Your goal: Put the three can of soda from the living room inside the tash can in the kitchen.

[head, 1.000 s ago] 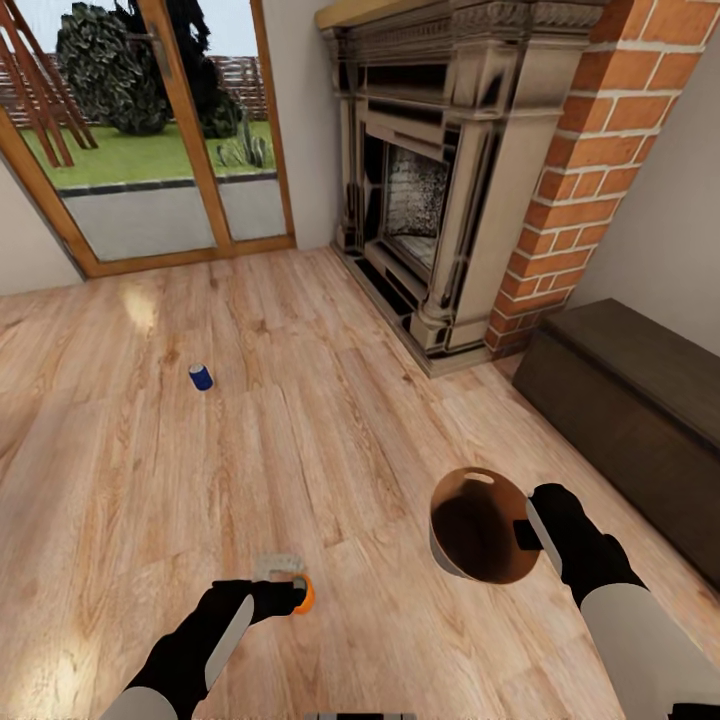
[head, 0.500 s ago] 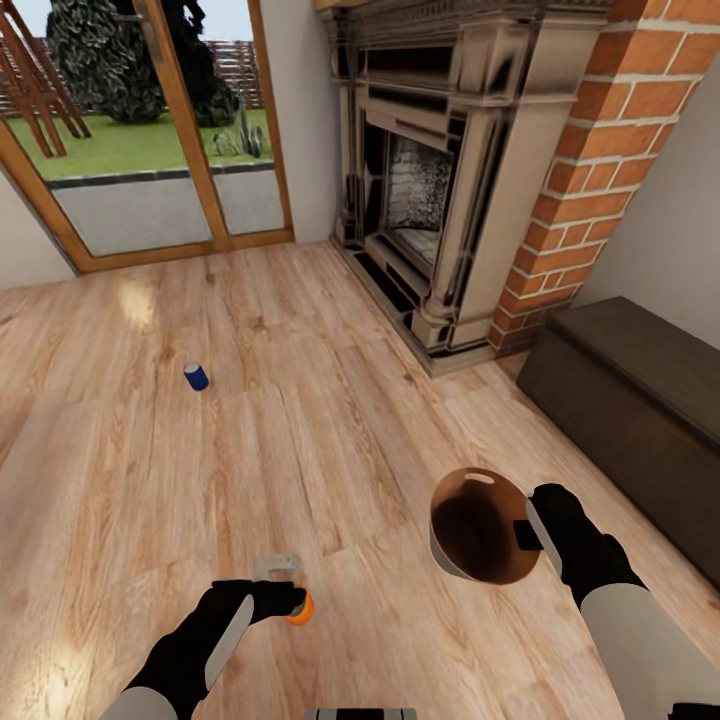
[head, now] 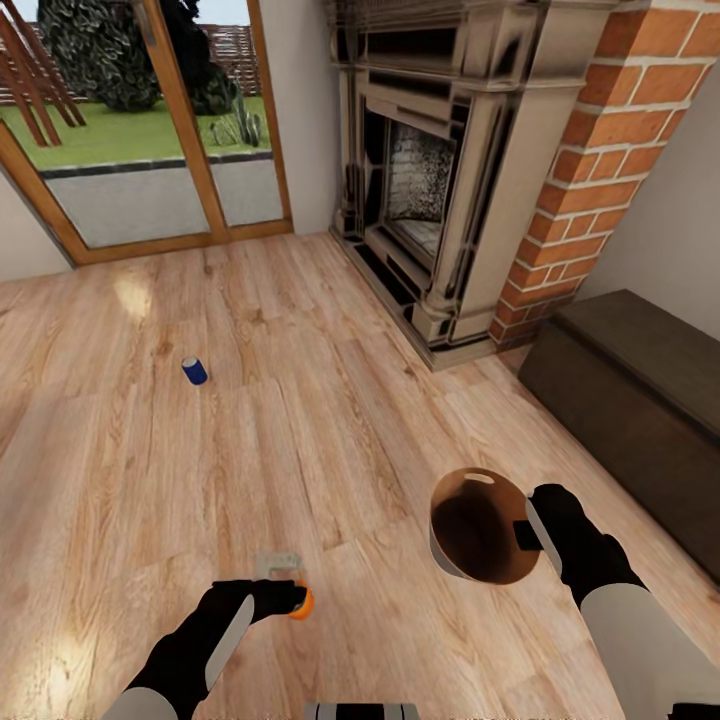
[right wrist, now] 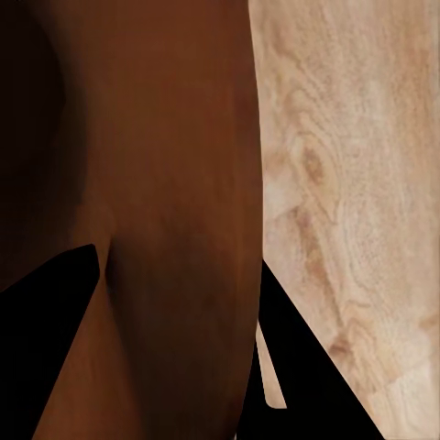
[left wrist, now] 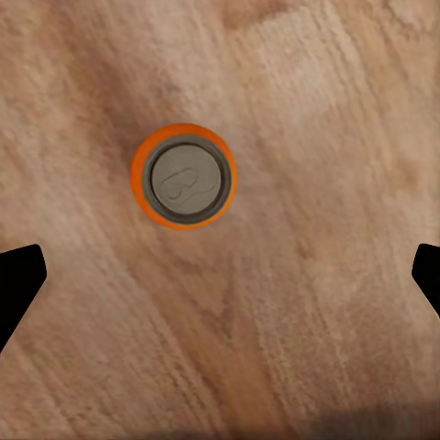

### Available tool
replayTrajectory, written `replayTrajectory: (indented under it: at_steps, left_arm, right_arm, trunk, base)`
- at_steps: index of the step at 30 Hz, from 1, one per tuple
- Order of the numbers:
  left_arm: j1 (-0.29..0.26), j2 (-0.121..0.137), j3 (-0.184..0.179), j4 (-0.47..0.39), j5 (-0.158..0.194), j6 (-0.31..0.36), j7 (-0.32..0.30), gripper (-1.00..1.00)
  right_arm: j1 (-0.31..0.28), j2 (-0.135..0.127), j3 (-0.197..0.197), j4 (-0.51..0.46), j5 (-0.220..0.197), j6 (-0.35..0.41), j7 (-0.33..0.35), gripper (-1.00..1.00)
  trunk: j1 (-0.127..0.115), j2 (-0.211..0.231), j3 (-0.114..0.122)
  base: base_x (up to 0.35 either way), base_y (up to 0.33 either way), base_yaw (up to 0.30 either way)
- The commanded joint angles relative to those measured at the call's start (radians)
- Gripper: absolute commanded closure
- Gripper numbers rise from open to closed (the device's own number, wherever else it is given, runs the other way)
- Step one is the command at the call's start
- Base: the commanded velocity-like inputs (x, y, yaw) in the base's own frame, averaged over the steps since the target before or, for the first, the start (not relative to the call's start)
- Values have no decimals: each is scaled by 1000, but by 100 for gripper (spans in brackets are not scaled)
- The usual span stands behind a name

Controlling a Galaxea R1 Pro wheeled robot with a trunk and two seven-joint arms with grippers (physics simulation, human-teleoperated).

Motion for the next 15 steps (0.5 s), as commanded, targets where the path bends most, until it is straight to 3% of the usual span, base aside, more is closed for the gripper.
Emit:
replayTrajectory:
  at_steps: [1,6,15]
  left_arm:
    - [0,0,0,0,0,0,0,-100]
    - [0,0,0,1,0,-1,0,-100]
    - [0,1,1,5,0,1,0,-100]
  right_arm:
    - [-1,0,0,0,-9,0,0,100]
    - [-1,0,1,0,-9,0,0,100]
    - [-1,1,3,-1,-8,0,1,100]
  trunk:
    - [0,0,-2]
    - [0,0,-9]
    - [34,-63,-52]
  base:
    - [0,0,0]
    - [0,0,0]
    - [0,0,0]
